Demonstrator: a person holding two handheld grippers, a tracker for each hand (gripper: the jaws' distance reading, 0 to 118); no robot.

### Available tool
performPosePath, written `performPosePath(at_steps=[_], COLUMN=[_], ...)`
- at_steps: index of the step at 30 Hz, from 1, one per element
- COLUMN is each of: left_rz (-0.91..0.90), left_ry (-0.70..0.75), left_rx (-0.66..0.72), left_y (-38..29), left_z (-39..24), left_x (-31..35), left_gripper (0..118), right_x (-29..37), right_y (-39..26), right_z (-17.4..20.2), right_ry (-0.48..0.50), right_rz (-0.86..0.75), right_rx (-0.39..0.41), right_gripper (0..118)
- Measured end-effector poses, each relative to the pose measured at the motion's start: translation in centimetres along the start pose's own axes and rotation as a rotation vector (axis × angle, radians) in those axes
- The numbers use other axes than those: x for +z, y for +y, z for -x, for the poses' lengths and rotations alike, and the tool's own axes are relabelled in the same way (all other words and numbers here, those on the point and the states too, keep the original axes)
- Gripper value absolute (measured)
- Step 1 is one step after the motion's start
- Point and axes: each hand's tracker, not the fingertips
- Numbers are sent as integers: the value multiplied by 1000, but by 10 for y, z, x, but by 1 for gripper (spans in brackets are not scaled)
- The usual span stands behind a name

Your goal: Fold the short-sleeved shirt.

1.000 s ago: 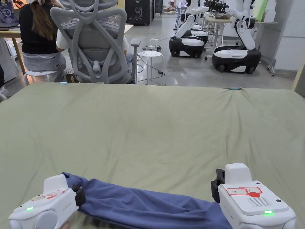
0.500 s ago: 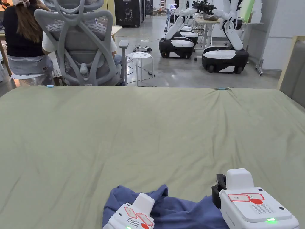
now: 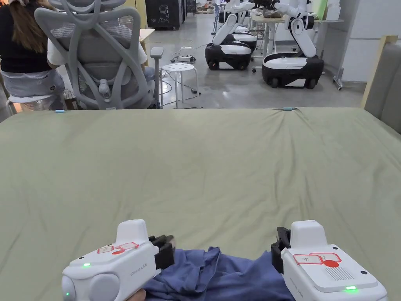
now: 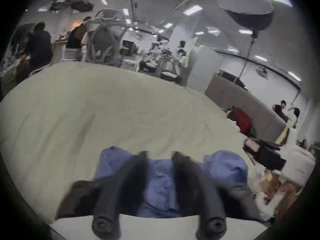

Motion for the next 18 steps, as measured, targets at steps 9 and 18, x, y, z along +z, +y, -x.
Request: performPosePath(at_steps=[9, 18], left_rz=[224, 126], left_ry=[-88, -82], left_rx=[61, 67], left_y=[-57, -59], left_z=[-27, -43], left_x=[-50, -49], left_gripper=[0, 0], right_x=[-1, 0], right_y=[1, 0], right_z=[-3, -4], right_ry=[-5, -8], right_rz=[8, 12], right_rx=[-1, 3], right_gripper=[0, 0])
